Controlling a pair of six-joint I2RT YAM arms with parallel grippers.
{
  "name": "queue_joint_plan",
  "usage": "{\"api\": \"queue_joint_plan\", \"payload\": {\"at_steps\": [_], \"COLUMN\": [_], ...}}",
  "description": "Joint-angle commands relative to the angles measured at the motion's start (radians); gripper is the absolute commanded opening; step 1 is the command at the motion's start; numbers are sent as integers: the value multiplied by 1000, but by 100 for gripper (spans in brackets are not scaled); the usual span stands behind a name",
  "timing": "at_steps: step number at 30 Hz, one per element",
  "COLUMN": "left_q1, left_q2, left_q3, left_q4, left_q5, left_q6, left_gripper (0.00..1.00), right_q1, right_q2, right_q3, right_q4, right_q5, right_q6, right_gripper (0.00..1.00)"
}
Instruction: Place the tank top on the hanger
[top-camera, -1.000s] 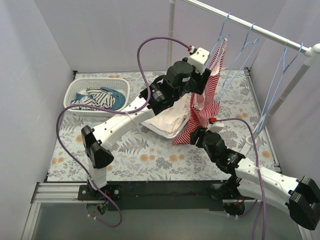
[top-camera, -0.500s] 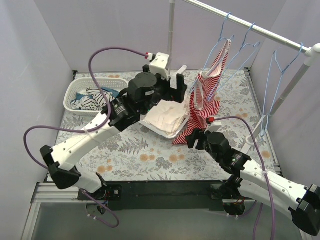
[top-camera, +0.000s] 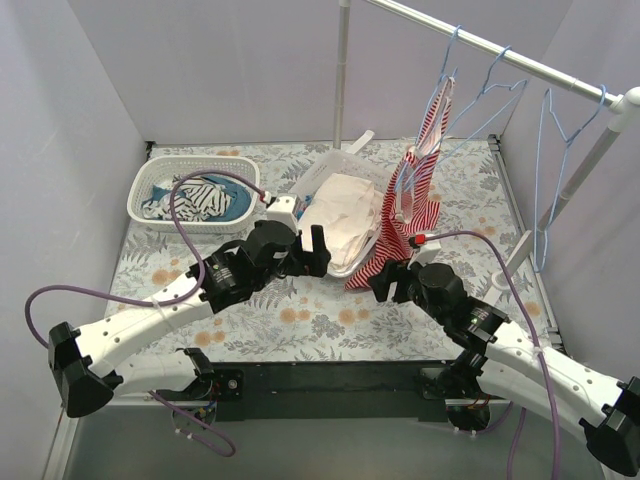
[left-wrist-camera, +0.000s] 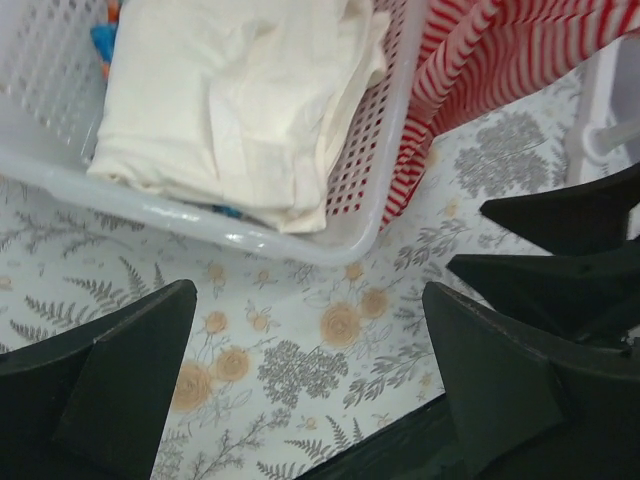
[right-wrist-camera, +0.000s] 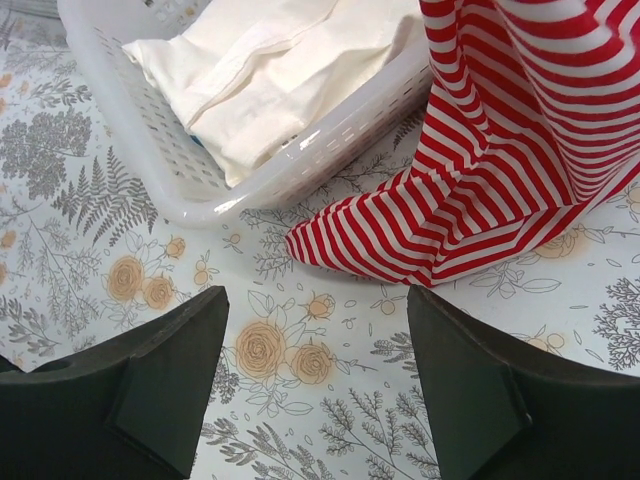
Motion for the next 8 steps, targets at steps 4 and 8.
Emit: {"api": "queue_joint_plan", "payload": {"at_steps": [4, 8], "left_q1": [0, 2], "left_q2": [-16, -53], "left_q3": [-96, -141], "left_q4": [-53, 2], "left_q5": [-43, -42], "left_q6": [-147, -164], "left_gripper": [98, 98], "right_q1": [-2, -2], "right_q2": [13, 12], "right_q3": [28, 31], "right_q4": [-6, -7], "right_q5": [-5, -5], "right_q6": [-19, -24], "right_gripper": [81, 81]}}
